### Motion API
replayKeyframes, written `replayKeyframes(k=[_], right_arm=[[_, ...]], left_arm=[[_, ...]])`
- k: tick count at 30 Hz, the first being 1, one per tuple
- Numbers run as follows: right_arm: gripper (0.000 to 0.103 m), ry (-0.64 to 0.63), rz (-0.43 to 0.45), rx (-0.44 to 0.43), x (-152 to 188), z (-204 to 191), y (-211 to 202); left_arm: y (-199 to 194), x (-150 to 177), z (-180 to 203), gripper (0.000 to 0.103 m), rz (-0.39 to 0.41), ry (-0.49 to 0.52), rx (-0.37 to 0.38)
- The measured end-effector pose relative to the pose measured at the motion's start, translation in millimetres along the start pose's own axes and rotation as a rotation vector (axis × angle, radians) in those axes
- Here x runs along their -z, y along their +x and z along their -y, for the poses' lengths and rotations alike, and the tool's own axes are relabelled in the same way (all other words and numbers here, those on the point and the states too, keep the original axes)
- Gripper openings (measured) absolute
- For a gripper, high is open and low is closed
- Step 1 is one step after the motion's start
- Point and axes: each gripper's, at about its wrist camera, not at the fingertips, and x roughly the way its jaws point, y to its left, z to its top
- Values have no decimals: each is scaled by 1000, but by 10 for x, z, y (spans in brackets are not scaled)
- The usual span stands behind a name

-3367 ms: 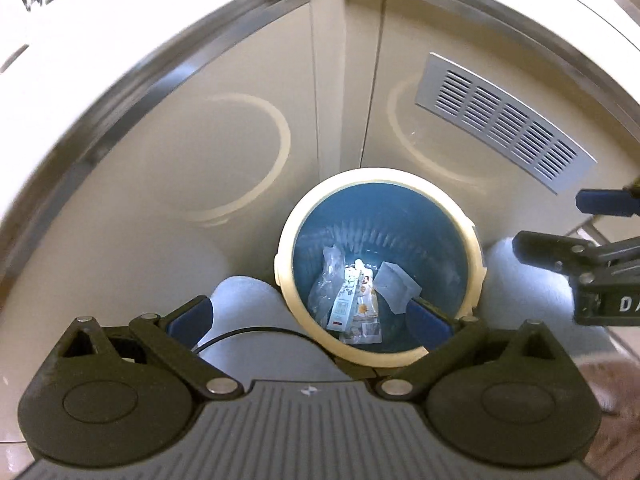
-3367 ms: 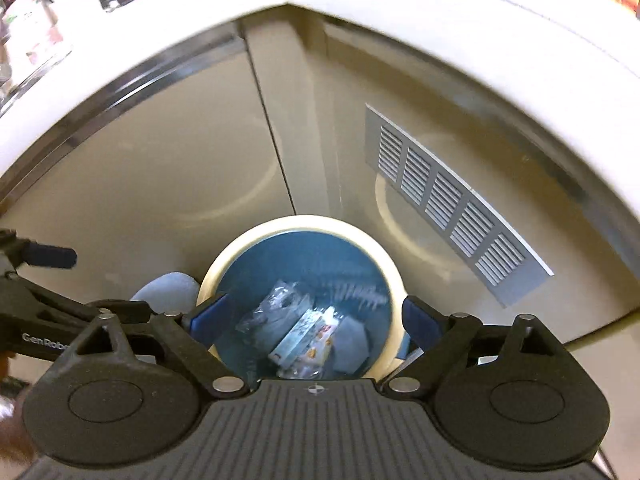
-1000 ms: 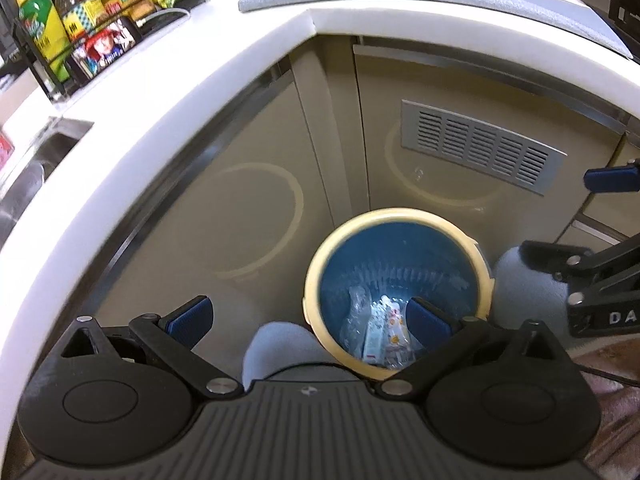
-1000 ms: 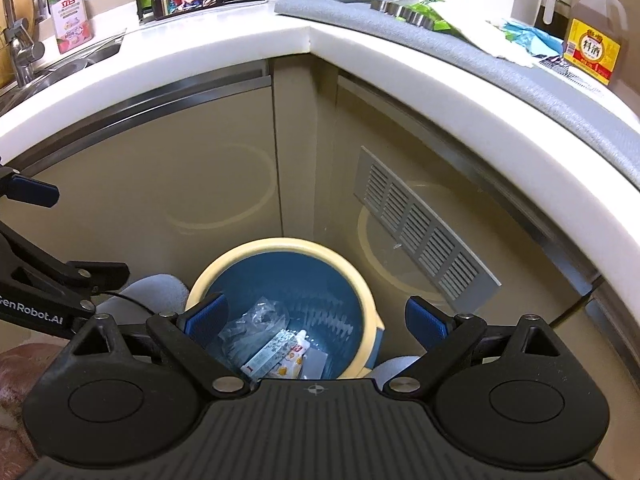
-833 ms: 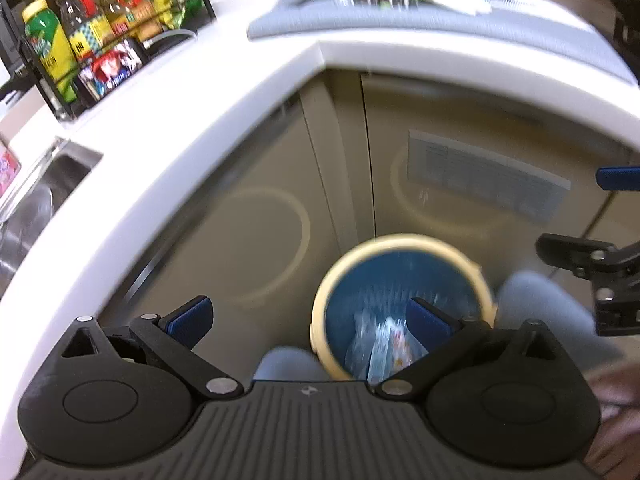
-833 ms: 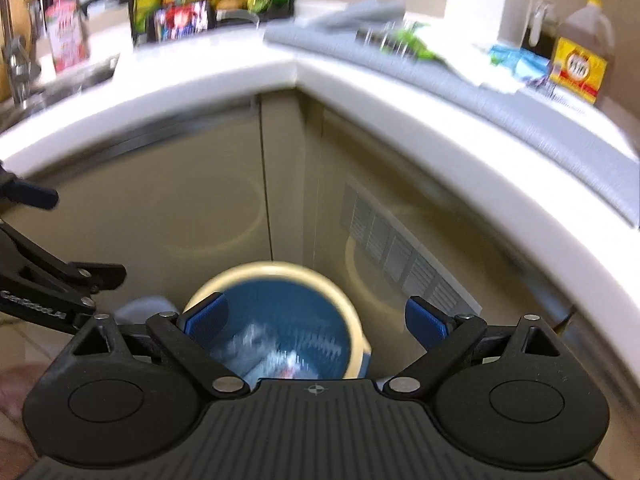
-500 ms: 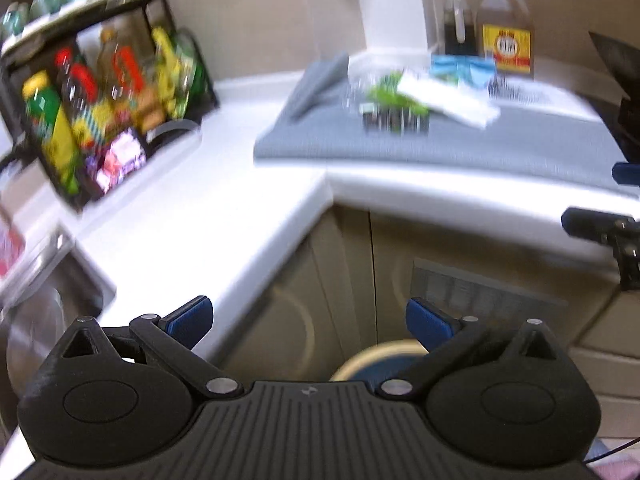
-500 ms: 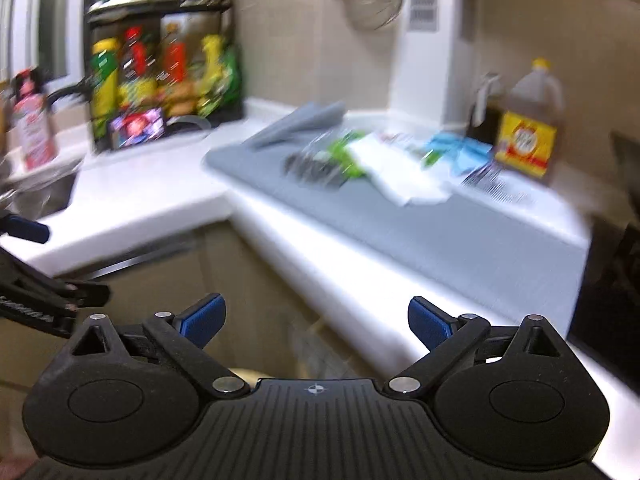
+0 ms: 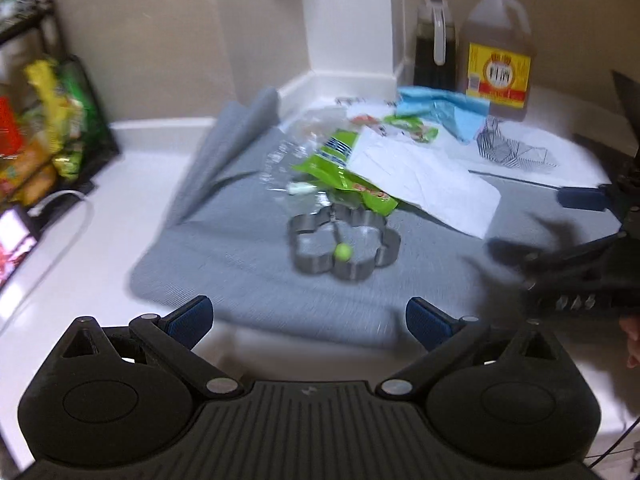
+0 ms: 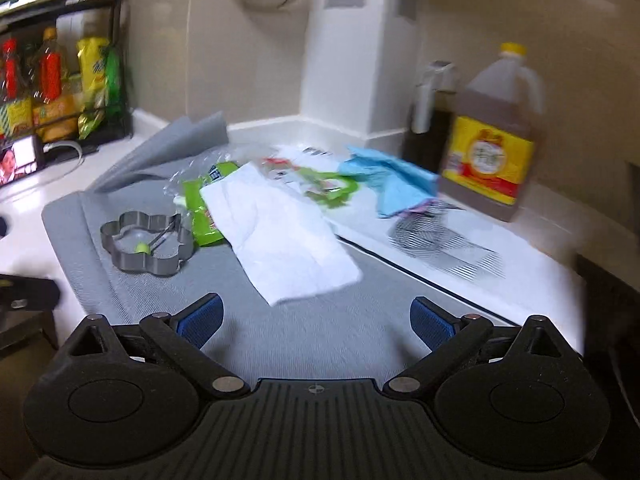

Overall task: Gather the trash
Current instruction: 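Grasp the metal egg ring with left tool while right tool grasps the white tissue, then carry the egg ring and white tissue down over the trash bin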

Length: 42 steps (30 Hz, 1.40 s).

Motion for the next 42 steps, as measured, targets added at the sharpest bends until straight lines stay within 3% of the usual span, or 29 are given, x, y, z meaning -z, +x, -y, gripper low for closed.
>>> replayKeyframes(k=[3, 7, 11, 25, 26, 27, 28, 29, 31, 32, 37, 42], right_arm=[[101, -36, -37, -8, -112, -52, 287], [103, 2, -78, -28, -237, -32, 619], [103, 88, -94, -51, -284, 74, 900], [103, 90, -68, -36, -299, 53, 986], [100, 94, -63, -34, -297, 51, 965], [89, 97, -52, -35, -296, 44, 935], [69, 95, -38, -43, -297, 30, 896], [57, 88, -28, -53, -297, 14, 856], [19, 64, -25, -61, -294, -36, 802], [11, 51, -24, -56, -284, -59, 773], [7, 60, 13, -30, -213, -45, 510], [7, 245, 26, -84, -62, 117, 133]], left_arm=[[288, -157, -13, 103, -44, -4, 15], [620, -311, -53, 103, -110, -40, 42], [810, -378, -51, 103, -122, -43, 32], [878, -429, -102, 103, -100, -70, 16], [865, -429, -102, 101, -99, -73, 13], [845, -429, -105, 93, -94, -75, 19], [820, -428, -107, 86, -86, -75, 26], [798, -429, -105, 86, -83, -74, 19], [751, -422, -83, 85, -75, -63, 5], [724, -411, -76, 85, -72, -59, 2], [489, -301, -130, 85, -57, -95, 21], [75, -119, -200, 85, -6, -113, 24]])
